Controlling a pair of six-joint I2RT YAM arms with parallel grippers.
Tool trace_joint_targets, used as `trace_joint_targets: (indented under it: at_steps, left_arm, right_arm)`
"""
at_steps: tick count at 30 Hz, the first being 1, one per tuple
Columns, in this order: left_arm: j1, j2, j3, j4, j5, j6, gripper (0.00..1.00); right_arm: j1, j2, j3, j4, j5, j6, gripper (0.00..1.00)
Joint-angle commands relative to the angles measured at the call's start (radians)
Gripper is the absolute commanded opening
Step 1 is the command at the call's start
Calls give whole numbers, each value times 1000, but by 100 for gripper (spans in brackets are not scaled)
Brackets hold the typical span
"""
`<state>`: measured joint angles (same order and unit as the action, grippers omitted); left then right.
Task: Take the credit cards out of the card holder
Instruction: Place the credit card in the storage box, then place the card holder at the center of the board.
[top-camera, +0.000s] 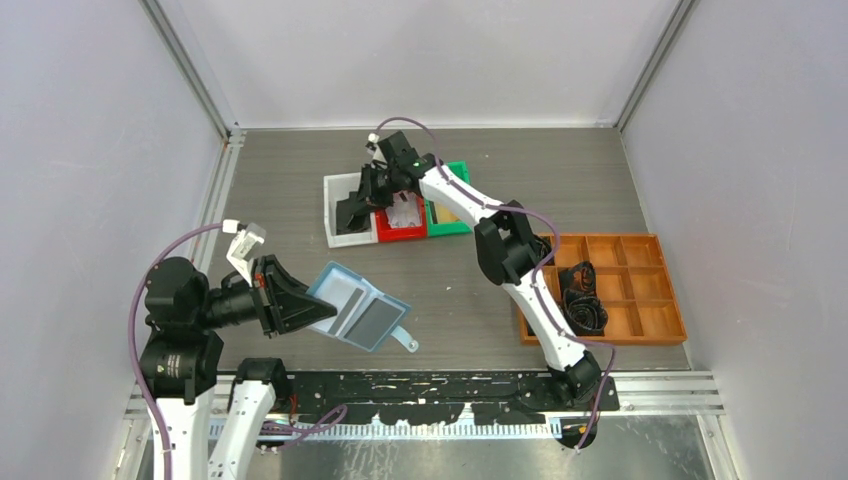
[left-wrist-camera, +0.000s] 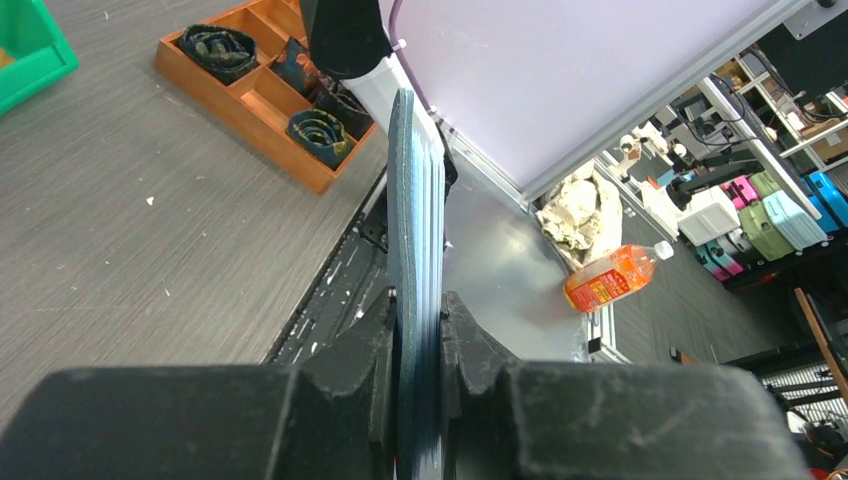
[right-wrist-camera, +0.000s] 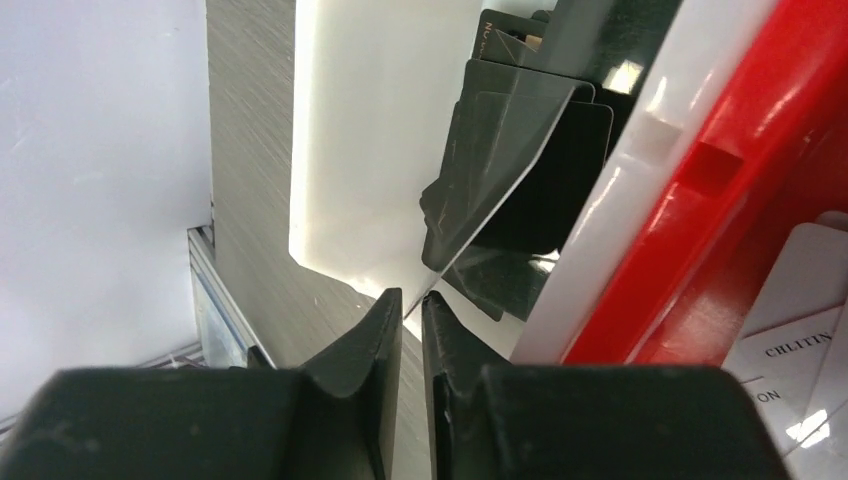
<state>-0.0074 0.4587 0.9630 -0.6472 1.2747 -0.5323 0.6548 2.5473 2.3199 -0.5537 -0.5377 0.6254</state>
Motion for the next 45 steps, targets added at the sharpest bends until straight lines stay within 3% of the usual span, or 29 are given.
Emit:
trace_joint_targets:
  at_steps: [1,6,11,16,22,27,29,36,45]
  left_arm:
    - [-3,9,43,51,10,-27,11]
    - [-3,14,48,51,7,-30,11]
    - [-3,24,56,16,6,18,11]
    - [-3,43,64,-71,-14,138,12]
    - [-2,50,32,-171,-212,382,10]
    - [-3,121,55,-194,-149,441,11]
    - [-2,128,57,-188,-158,448,11]
    - [-3,165,56,-147,-201,541,10]
    - [-3,215,31,-130,-390,789,9]
  right_arm:
    - [-4,-92,-38,50,-14,3,22]
    - [-11,-145,-91,88,-76,66,38]
    - [-8,-312,-208,204,-163,116,45]
    - [-6,-579,-495,350,-220,136,55]
    - [-9,-837,-879,798,-345,347,60]
    - [27,-904,-1078,1321,-420,692,64]
    - [62,-910,-1111,1429,-433,771,64]
    - [163,-1030,-1269,1406,-412,718,65]
    - [190,-1131,-1467,1342,-310,716,65]
